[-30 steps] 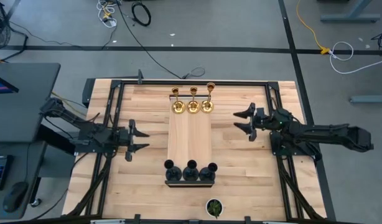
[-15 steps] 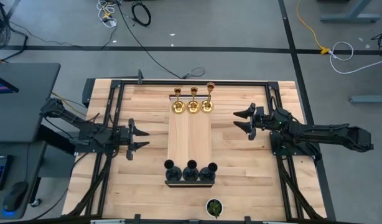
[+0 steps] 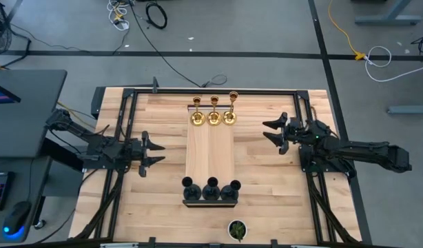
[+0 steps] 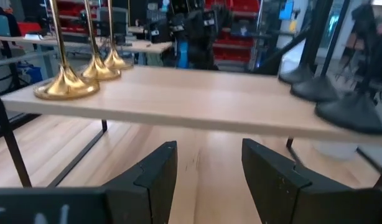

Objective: Pick & Place candle stick holders
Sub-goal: Return to Home Position

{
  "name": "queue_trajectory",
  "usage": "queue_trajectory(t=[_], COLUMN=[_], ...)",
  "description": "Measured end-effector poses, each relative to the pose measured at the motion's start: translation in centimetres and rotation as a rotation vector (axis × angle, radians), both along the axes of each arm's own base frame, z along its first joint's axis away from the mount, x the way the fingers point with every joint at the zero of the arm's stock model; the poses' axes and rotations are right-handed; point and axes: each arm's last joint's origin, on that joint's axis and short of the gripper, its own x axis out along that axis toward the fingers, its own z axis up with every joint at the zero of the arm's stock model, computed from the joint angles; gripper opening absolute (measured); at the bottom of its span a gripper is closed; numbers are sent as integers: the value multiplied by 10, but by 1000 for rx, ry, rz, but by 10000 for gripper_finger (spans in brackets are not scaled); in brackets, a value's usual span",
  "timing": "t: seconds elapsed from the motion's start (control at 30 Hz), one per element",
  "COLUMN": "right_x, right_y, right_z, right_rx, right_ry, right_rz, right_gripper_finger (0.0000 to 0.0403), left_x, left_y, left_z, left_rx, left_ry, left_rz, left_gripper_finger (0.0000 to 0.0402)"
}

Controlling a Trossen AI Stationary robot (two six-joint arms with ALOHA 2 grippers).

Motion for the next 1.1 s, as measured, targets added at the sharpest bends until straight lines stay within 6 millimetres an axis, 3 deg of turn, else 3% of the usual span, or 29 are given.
queue_trajectory(t=[0.3, 0.7, 1.1], right_x=[-22, -48, -46], right_y=[8, 18, 23], right_z=[24, 45, 44], right_rx=[-84, -170, -152], right_ry=[-240, -515, -508], right_rz=[8, 20, 98], right_gripper_finger=[245, 245, 245], left_x=[-6, -12, -13], left_y=[7, 31, 41], left_z=[10, 21, 22], left_rx=[-54, -88, -81], left_ry=[-109, -242, -263], left_rz=[29, 252, 349], left_gripper_finger=[181, 181, 181])
